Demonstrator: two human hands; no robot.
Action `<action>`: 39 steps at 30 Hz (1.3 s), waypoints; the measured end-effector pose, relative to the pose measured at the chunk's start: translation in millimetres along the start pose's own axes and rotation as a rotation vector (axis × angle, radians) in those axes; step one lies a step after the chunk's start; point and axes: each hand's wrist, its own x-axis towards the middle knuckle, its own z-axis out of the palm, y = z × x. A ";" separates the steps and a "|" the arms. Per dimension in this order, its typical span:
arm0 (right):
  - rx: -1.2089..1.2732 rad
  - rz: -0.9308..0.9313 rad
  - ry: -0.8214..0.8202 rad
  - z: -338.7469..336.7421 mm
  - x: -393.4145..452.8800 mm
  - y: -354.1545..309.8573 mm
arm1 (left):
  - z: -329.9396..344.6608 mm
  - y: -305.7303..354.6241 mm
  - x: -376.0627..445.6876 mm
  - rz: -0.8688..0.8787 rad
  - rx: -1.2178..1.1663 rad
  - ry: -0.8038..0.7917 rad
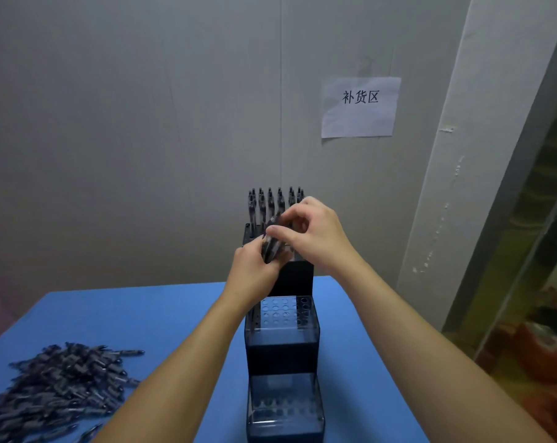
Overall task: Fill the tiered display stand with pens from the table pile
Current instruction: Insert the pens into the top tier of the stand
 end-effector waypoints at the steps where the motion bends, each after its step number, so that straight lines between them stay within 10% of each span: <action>1: 0.014 0.019 0.002 0.4 0.5 0.6 | -0.2 0.2 0.3 0.005 0.016 -0.003; 24: 0.988 0.298 0.135 -9.6 40.8 -10.7 | -33.8 -30.5 3.4 -0.042 0.069 0.079; 39: 0.271 0.186 0.163 15.1 60.3 -3.9 | -57.0 -47.6 14.7 -0.149 -0.189 0.186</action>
